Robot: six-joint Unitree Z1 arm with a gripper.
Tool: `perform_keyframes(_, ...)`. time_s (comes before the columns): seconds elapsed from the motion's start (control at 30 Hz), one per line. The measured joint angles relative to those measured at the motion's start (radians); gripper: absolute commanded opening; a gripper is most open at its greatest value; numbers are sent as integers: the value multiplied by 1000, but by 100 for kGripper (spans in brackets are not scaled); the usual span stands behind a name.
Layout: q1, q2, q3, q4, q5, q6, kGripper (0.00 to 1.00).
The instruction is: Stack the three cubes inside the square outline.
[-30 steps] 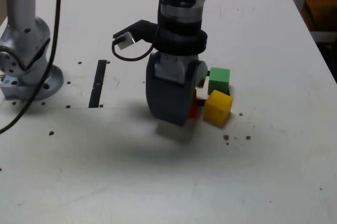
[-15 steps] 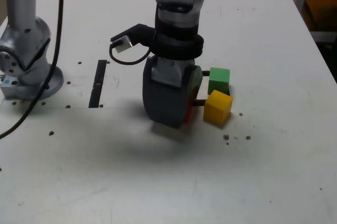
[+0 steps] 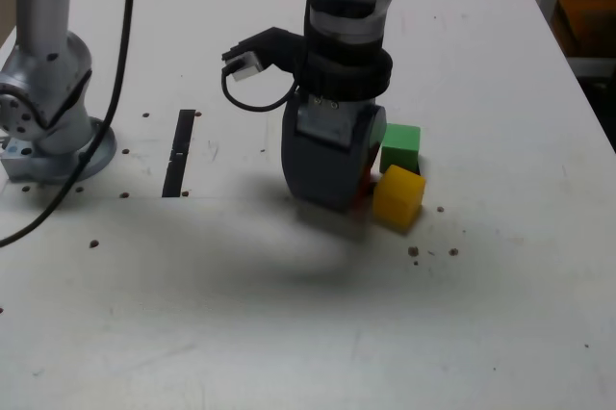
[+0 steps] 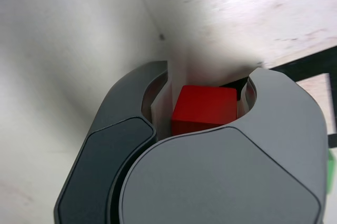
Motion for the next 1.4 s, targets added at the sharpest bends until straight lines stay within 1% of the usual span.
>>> perform_keyframes(0.07, 3, 0, -11, 19, 13, 0, 35)
perform_keyframes(0.2, 8, 0, -14, 36, 18, 0, 35)
perform_keyframes(0.3, 16, 0, -17, 43, 45, 19, 34)
perform_keyframes(0.4, 51, -3, -14, 47, 88, 83, 32)
perform_keyframes(0.43, 78, -15, -5, 60, 110, 139, 29)
perform_keyframes(0.47, 95, -30, 3, 70, 117, 163, 26)
perform_keyframes(0.5, 118, -50, 16, 83, 136, 202, 22)
perform_keyframes(0.57, 142, -76, 28, 94, 159, 232, 15)
perform_keyframes(0.6, 153, -89, 40, 99, 180, 260, 12)
perform_keyframes(0.63, 164, -104, 57, 104, 213, 303, 10)
perform_keyframes(0.73, 190, -132, 83, 104, 276, 388, 8)
perform_keyframes(0.8, 189, -154, 111, 103, 303, 457, 8)
perform_keyframes(0.97, 142, -203, 183, 94, 305, 579, 8)
perform_keyframes(1.07, 133, -233, 197, 99, 305, 663, 8)
perform_keyframes(1.13, 132, -243, 201, 121, 286, 745, 9)
perform_keyframes(1.2, 126, -249, 194, 150, 251, 823, 11)
perform_keyframes(1.3, 121, -249, 133, 207, 213, 924, 12)
perform_keyframes(1.37, 119, -244, 99, 223, 206, 982, 10)
perform_keyframes(1.4, 118, -231, 83, 235, 206, 992, 9)
